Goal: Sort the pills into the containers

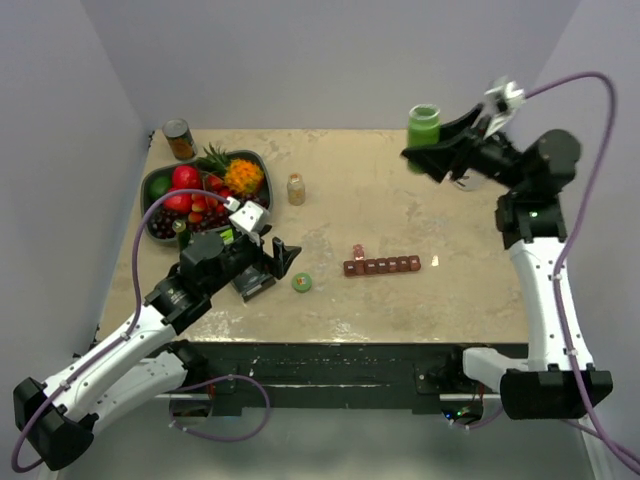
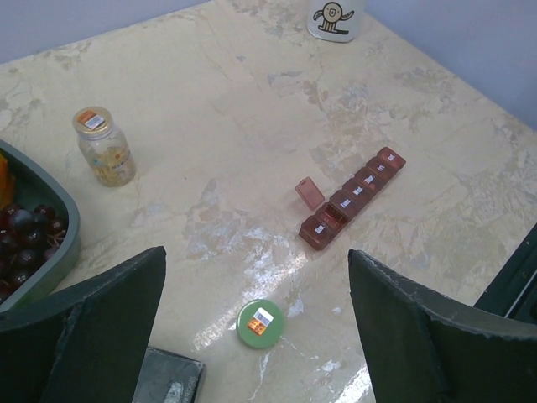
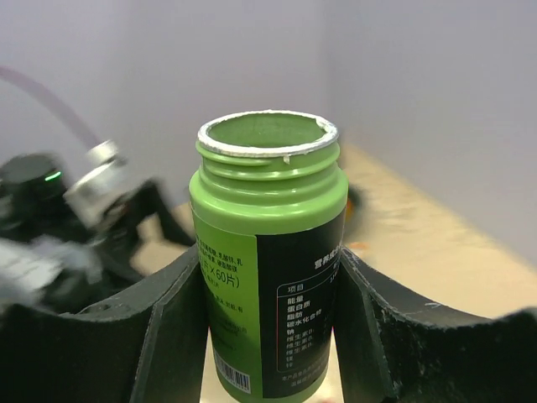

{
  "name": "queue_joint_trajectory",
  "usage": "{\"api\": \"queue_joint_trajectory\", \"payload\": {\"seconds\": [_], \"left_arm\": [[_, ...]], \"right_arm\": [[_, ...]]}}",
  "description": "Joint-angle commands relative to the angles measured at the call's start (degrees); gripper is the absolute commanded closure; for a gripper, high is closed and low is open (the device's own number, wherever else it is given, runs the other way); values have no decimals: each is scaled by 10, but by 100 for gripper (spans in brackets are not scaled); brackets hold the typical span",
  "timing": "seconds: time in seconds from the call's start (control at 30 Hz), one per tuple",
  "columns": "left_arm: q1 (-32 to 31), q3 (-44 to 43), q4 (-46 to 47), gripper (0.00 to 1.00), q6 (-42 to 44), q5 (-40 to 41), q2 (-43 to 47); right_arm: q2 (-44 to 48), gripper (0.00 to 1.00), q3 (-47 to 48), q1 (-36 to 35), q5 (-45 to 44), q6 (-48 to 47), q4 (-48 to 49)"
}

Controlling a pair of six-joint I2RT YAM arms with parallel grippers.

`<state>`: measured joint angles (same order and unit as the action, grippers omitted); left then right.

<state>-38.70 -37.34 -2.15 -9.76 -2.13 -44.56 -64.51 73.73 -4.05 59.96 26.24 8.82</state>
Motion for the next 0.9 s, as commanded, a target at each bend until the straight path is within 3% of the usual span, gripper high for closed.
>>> {"api": "queue_joint_trajectory", "payload": {"seconds": [0.0, 0.07, 0.1, 0.13, 0.17, 0.23, 0.27, 0.3, 0.43, 0.57, 0.73, 0.87], "left_arm": [[2, -3, 30, 6, 17, -4, 8], [2, 1, 29, 6, 16, -4, 13], [2, 5, 29, 6, 18, -8, 15], [2, 8, 29, 6, 20, -11, 17], [1, 10, 29, 6, 24, -13, 21], [2, 16, 29, 6, 30, -14, 22], [2, 17, 30, 6, 29, -21, 23], [2, 19, 34, 6, 27, -25, 22], [2, 18, 57, 5, -2, -57, 20], [2, 45, 114, 1, -90, -97, 23], [2, 89, 218, 1, -241, -113, 30], [2, 104, 277, 1, -273, -175, -1]], "right_arm": [[-28, 100, 94, 140, -45, 58, 86], [-26, 100, 99, 113, -14, 52, 97], [-12, 100, 85, 69, 27, -13, 89], [7, 100, 64, -23, 29, -89, 36], [23, 100, 59, -62, 18, -169, -85], [49, 100, 26, -74, 37, -227, -105], [53, 100, 26, -67, 30, -259, -178], [53, 100, 33, -61, 15, -409, -246], [51, 100, 22, -63, 14, -604, -446], [61, 100, -22, -63, -5, -701, -541], [76, 100, -97, -63, -13, -733, -554], [67, 100, -138, -63, -7, -757, -573]]}}
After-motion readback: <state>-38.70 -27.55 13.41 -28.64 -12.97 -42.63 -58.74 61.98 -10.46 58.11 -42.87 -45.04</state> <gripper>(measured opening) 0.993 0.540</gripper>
